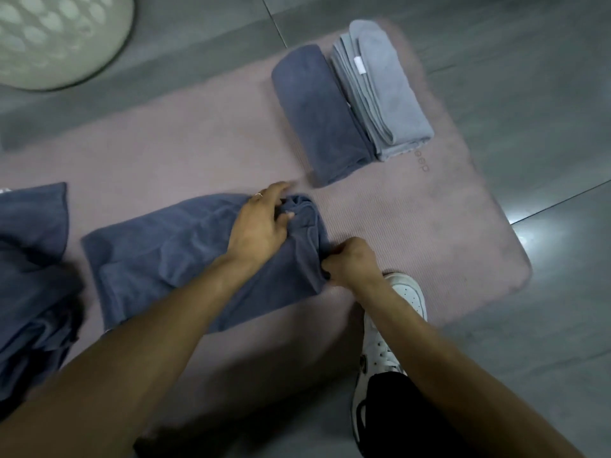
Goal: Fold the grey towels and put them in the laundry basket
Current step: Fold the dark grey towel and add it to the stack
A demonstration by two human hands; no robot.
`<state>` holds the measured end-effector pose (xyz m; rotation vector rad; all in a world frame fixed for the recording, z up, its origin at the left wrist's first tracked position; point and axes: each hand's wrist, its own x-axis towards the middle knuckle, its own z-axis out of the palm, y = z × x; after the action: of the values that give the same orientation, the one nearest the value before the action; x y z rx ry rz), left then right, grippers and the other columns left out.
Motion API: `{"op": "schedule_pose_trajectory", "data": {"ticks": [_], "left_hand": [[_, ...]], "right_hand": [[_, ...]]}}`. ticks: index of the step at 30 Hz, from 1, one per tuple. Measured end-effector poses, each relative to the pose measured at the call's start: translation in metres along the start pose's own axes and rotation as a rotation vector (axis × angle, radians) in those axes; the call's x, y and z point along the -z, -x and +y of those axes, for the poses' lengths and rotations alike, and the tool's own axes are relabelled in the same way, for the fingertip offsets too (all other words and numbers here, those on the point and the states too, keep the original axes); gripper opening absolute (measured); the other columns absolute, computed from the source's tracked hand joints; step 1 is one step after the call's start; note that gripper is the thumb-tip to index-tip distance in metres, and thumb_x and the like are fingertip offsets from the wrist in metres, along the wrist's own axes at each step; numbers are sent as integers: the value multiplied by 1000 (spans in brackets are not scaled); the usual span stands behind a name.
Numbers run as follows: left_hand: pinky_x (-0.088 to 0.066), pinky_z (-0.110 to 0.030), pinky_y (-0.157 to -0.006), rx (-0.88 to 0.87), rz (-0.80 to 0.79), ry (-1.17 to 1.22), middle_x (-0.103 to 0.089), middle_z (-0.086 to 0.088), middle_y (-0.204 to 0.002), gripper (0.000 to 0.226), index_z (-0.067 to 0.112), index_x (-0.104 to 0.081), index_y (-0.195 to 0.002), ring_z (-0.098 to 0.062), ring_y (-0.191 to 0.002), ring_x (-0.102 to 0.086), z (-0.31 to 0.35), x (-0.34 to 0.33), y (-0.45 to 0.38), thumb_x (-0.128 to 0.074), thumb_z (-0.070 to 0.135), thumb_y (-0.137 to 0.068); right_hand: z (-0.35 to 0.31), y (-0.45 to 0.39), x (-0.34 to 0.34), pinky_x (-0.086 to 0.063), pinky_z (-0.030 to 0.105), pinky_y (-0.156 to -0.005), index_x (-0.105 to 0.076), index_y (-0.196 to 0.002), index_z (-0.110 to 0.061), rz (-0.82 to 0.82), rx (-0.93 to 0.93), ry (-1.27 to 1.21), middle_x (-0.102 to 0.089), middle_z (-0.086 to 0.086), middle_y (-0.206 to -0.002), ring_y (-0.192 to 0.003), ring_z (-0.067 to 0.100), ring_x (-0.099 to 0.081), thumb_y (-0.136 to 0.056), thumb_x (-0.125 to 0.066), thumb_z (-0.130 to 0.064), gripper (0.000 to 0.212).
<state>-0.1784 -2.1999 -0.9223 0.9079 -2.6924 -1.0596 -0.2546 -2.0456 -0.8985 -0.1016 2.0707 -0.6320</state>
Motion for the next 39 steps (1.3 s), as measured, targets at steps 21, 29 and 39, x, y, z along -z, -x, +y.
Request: {"op": "schedule_pose_trajectory", "data": {"ticks": [21,29,39], "left_hand": [[-56,-42,-69,249,579,290,-68,-6,-75,12,17,-61,-77,-28,-72,-66,148,332,126,-63,8,-86],[-50,-26,-46,169,731,549,-66,-6,-90,26,20,-56,-81,-20,-58,-67,163,337,193,-48,-1,-94],[-51,-21,-42,309,533,604,-60,-7,-71,25,13,-50,-80,-8,-41,-60,140,345,212,-47,-7,-95]], "right_hand": [[-192,275,95,-36,36,-59,-51,-71,-8,390,775,176,-58,15,-82,-76,31,-52,-83,-49,-6,12],[-194,333,99,-56,32,-49,-53,-80,0,398,563,309,-61,16,-67,-47,28,-65,-87,-43,2,12],[-175,302,85,-54,27,-42,-55,-89,-2,-19,354,-289,-61,15,-65,-44,19,-63,-90,-49,1,7]]}}
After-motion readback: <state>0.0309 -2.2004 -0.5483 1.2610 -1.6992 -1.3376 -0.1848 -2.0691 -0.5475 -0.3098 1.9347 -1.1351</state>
